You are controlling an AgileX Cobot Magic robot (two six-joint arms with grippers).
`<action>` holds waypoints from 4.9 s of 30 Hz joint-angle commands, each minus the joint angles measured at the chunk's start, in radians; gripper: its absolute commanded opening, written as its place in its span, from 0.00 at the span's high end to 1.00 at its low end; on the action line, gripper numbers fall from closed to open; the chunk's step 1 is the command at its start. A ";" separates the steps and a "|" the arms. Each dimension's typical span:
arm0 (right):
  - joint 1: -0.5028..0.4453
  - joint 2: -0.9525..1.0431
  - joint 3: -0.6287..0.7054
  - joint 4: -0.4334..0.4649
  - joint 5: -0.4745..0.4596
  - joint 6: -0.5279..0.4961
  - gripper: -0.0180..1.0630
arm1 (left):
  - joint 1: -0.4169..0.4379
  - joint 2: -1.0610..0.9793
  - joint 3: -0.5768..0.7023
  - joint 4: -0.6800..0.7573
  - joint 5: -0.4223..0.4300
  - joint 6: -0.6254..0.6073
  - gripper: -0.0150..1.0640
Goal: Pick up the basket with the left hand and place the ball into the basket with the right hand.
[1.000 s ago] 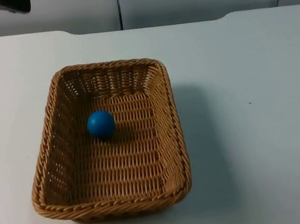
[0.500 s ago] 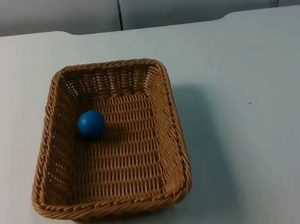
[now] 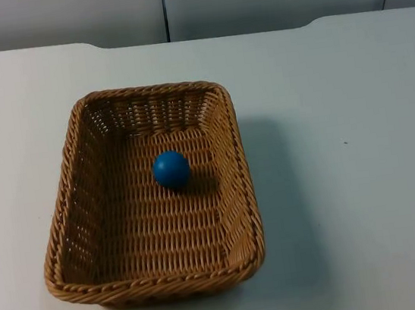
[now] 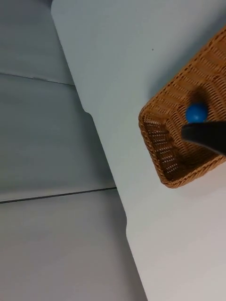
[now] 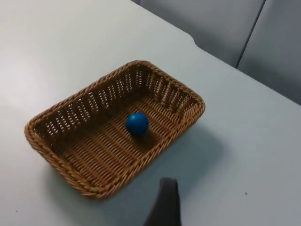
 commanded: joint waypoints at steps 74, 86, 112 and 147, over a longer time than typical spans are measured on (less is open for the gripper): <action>0.002 -0.607 0.245 -0.057 0.353 0.192 0.33 | 0.001 -0.441 0.350 0.229 0.189 -0.235 0.02; 0.002 -0.607 0.245 -0.094 0.353 0.237 0.28 | 0.001 -0.441 0.350 0.229 0.189 -0.235 0.02; -0.075 -0.607 0.245 -0.092 0.353 0.237 0.28 | 0.001 -0.441 0.350 0.229 0.189 -0.235 0.02; -0.686 -0.607 0.245 -0.092 0.353 0.238 0.28 | 0.191 -0.441 0.350 0.229 0.189 -0.235 0.02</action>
